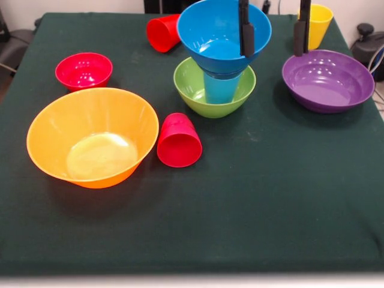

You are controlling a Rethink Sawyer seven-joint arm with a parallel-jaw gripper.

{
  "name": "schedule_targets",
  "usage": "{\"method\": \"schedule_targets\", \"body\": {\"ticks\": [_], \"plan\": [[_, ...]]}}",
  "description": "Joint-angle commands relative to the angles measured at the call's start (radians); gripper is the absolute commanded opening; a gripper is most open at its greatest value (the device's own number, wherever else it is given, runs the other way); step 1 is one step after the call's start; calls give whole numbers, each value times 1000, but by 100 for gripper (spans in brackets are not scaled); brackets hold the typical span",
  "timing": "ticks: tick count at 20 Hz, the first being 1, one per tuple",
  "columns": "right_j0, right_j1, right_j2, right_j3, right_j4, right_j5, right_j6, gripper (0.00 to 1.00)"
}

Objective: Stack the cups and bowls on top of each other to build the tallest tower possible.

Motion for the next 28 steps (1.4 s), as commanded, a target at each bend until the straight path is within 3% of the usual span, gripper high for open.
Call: {"method": "schedule_targets", "body": {"ticks": [1,6,13,21,26,28], "plan": [[45,-5,-71,-4,-41,7,12,100],[19,-179,-29,77,101,136,-5,100],[-13,-252,-23,41,172,277,-107,100],[34,-211,-35,-45,142,293,-72,100],[91,-150,-73,-89,70,343,-53,100],[90,-126,-77,-88,62,314,-65,100]]}}
